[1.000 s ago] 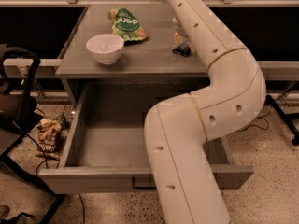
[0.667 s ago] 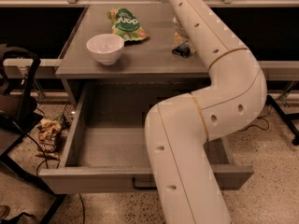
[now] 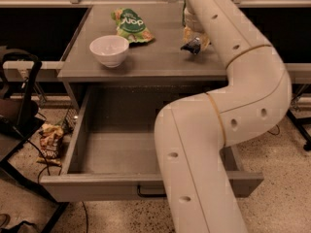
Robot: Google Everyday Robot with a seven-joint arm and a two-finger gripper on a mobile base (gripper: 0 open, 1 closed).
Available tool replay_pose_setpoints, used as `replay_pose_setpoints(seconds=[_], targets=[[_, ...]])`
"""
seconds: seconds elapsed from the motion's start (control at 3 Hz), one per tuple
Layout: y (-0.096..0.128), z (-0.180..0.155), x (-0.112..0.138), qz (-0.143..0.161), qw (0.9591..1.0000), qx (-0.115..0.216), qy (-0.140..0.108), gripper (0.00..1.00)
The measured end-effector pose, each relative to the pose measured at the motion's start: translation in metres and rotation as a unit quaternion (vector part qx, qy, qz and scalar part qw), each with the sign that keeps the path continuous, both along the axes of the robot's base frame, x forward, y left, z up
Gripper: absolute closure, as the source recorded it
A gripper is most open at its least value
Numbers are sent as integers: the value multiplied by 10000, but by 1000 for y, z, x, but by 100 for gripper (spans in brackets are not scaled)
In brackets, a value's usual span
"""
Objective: Place rxbar blueberry into top drawer
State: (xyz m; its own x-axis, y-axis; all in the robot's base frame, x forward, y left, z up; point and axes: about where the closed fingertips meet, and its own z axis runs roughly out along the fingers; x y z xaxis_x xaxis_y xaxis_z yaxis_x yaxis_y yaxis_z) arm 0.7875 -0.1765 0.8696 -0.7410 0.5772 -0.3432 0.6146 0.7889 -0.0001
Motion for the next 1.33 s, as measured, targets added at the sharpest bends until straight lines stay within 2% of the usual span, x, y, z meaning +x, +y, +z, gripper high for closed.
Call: replay_pose_setpoints(seconds=[0.33, 0.67, 1.0, 1.33], targets=[[-6, 37, -21, 690, 9976, -1, 41, 100], [-19, 65, -49, 1099, 9939, 36, 105, 100], [-40, 92, -79, 1303, 9913, 182, -108, 100], [-56, 122, -108, 1528, 9865, 230, -552, 100]])
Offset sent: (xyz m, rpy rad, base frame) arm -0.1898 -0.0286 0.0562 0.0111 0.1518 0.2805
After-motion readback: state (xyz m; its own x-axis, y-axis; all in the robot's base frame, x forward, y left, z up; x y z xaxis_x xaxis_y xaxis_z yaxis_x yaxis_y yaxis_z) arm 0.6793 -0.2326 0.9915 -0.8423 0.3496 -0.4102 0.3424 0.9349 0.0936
